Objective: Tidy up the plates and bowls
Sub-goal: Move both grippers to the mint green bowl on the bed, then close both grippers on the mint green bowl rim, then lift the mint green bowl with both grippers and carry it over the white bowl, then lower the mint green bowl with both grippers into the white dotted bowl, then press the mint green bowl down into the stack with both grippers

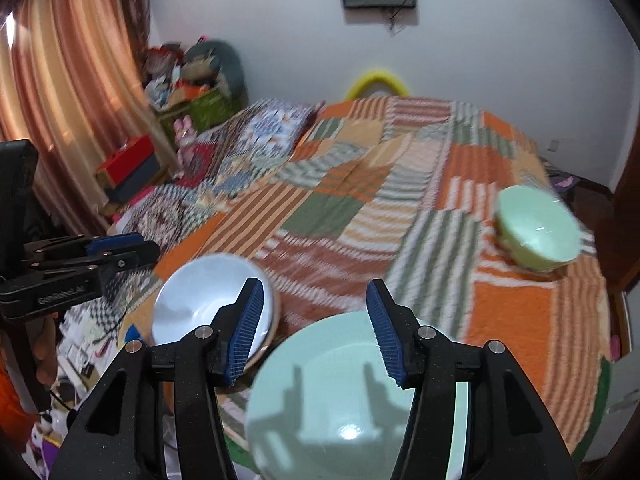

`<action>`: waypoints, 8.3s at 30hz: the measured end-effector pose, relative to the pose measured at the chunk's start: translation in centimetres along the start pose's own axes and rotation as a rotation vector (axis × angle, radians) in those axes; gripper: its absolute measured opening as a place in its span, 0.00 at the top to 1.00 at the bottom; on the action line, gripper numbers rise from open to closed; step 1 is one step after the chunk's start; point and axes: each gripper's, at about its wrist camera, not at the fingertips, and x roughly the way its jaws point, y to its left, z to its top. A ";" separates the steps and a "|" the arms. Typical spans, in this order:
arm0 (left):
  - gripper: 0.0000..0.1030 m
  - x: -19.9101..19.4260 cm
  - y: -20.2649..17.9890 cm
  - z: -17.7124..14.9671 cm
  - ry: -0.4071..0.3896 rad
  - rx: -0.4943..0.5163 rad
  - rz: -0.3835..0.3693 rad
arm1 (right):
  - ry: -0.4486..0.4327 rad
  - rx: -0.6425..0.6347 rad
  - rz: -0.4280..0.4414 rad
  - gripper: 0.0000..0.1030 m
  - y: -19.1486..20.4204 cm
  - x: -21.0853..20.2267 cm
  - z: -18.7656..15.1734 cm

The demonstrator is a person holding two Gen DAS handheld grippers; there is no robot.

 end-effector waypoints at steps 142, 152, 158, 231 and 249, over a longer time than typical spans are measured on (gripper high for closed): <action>0.79 1.9 5.5 -6.0 0.089 -0.104 0.022 | 0.156 0.009 0.139 0.76 6.2 6.0 -3.0; 0.78 4.5 5.8 -7.2 0.142 -0.108 0.033 | 0.216 0.013 0.117 0.76 6.1 7.8 -3.9; 0.78 5.4 5.9 -7.3 0.155 -0.098 0.049 | 0.236 0.003 0.108 0.76 6.4 8.6 -4.1; 0.67 8.7 9.9 -9.4 0.225 -0.332 -0.153 | 0.302 0.051 0.118 0.62 5.2 12.3 -3.9; 0.67 5.6 8.3 -7.3 0.139 -0.275 0.022 | 0.277 0.072 0.137 0.68 5.6 10.8 -3.6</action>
